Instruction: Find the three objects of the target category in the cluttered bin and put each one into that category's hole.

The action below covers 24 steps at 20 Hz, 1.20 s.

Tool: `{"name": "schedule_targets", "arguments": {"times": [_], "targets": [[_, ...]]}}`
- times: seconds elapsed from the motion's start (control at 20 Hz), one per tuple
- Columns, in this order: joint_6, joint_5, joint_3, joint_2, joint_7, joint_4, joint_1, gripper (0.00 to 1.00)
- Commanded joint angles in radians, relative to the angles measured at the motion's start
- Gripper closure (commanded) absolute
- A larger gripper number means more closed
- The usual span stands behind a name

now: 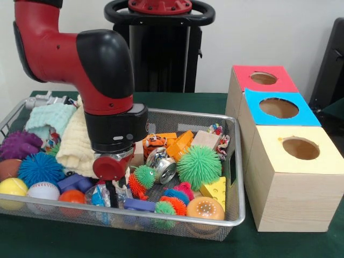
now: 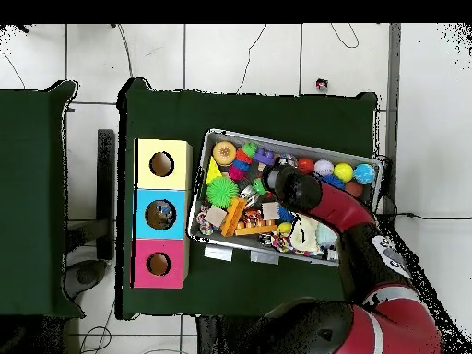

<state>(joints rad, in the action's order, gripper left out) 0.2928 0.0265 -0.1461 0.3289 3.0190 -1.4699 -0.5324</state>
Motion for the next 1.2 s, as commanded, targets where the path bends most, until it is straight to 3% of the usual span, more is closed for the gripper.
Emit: {"name": "schedule_targets", "arguments": {"times": [0.05,0.25,1.0,1.2], "targets": [[0.257,0.039,-0.011,-0.004,-0.146,0.063,0.004,0.00],[0.247,0.059,-0.005,0.005,-0.153,0.052,-0.008,0.00],[0.129,0.108,-0.147,-0.154,-0.252,0.179,-0.122,0.00],[0.119,0.119,-0.169,-0.149,-0.222,0.184,-0.124,0.00]]}}
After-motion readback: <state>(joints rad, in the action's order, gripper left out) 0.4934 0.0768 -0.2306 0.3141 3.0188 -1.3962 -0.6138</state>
